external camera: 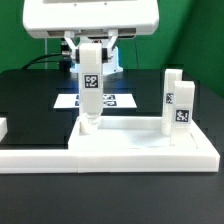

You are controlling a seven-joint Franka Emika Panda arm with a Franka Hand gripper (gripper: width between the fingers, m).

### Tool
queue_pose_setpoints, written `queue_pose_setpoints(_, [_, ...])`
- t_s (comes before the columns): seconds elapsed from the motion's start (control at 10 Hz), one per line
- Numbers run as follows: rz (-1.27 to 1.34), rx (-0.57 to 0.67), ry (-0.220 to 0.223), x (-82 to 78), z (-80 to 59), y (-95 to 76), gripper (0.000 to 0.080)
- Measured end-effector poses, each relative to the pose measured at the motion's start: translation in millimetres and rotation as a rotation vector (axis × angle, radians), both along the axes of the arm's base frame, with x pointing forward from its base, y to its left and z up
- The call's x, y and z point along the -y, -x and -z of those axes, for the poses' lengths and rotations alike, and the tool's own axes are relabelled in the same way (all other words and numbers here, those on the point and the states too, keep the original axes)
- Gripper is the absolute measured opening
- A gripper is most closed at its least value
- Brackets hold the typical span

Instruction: Assemble desk

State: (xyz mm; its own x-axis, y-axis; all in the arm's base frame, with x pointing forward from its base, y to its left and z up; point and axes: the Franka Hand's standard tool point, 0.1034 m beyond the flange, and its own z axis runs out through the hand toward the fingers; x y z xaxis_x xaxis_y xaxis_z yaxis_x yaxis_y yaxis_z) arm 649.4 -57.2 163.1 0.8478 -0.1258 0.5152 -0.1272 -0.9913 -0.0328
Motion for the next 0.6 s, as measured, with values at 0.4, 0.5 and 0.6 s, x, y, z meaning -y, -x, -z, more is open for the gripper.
queue_pose_setpoints(0.4, [0.015,-0.008,0.022,10.3,13.4,9.3,0.0290])
queue_pose_setpoints(0.5, [0.019,-0.009,0.022,12.2,14.2,10.4,0.0290])
queue_pose_setpoints(0.6, [0.018,-0.009,0.022,11.6,14.3,10.4,0.0290])
